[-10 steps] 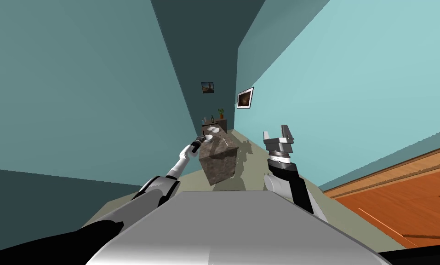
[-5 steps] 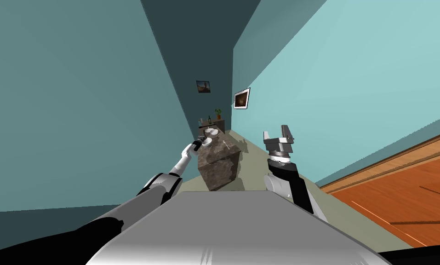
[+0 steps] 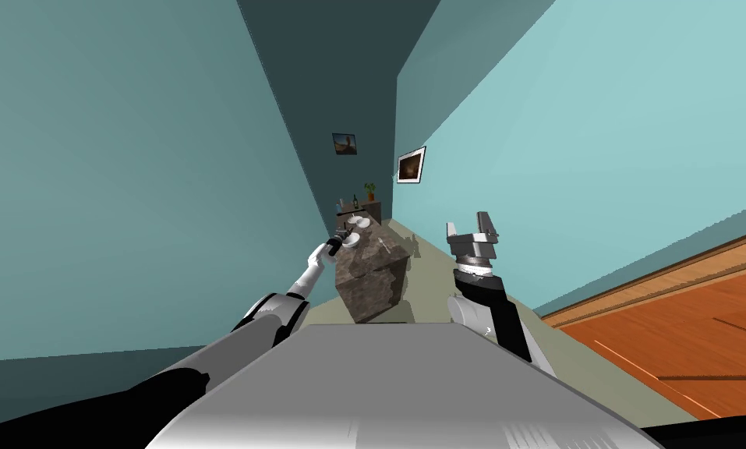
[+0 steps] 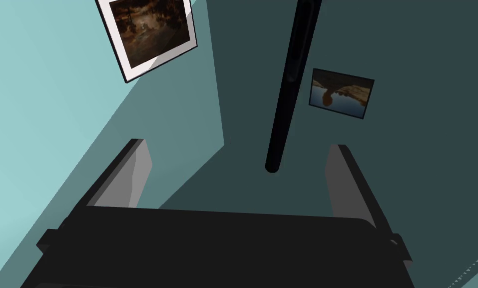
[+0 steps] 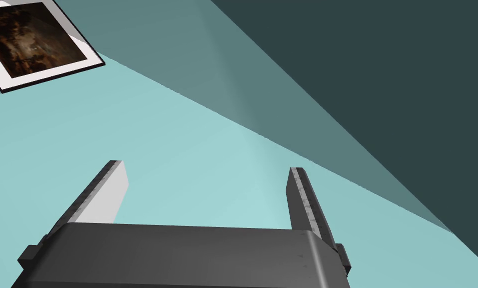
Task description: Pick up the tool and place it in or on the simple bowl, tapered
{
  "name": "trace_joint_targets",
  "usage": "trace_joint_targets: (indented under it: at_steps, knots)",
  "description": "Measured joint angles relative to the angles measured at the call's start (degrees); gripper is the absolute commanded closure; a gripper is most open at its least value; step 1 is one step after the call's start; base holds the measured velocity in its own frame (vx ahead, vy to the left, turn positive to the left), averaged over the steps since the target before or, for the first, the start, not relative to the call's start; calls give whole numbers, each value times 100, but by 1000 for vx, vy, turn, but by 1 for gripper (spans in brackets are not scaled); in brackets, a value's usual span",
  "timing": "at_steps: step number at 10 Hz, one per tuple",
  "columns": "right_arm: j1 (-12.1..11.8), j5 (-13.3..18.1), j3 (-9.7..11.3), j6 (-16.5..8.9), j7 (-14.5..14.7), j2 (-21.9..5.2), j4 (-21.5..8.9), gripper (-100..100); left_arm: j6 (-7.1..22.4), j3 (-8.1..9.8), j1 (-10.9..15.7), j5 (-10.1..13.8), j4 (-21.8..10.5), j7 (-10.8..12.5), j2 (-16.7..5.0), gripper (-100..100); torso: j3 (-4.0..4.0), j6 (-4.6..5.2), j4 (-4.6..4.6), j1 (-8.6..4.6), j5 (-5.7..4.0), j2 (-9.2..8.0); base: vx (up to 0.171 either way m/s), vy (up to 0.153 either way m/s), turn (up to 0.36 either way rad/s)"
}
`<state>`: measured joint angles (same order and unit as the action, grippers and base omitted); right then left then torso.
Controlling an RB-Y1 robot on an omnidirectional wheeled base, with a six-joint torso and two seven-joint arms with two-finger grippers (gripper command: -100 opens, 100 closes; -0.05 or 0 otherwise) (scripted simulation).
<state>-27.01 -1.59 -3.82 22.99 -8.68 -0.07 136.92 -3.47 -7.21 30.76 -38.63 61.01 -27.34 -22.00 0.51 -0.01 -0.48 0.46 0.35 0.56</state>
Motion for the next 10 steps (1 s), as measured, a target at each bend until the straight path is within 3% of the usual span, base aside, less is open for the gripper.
trace_joint_targets:
  at_steps: [1, 5, 10]
  knots:
    - [0, 0, 0, 0, 0, 0, 0, 0, 0, 0, 0, 0, 0, 0, 0, -100, 0, 0, 0, 0, 0, -1, -3, -58, 50]
    - [0, 0, 1, 0, 0, 2, 0, 0, -426, -311, 226, 366, -278, 363, -673, -100, 1, 1, 0, -68, -16, 1, 4, -152, 66]
    - [0, 0, 1, 0, 0, 1, 0, 0, -857, -580, 490, 699, -610, 710, -1380, -100, 0, 1, 0, -36, -9, 0, -4, -106, 51]
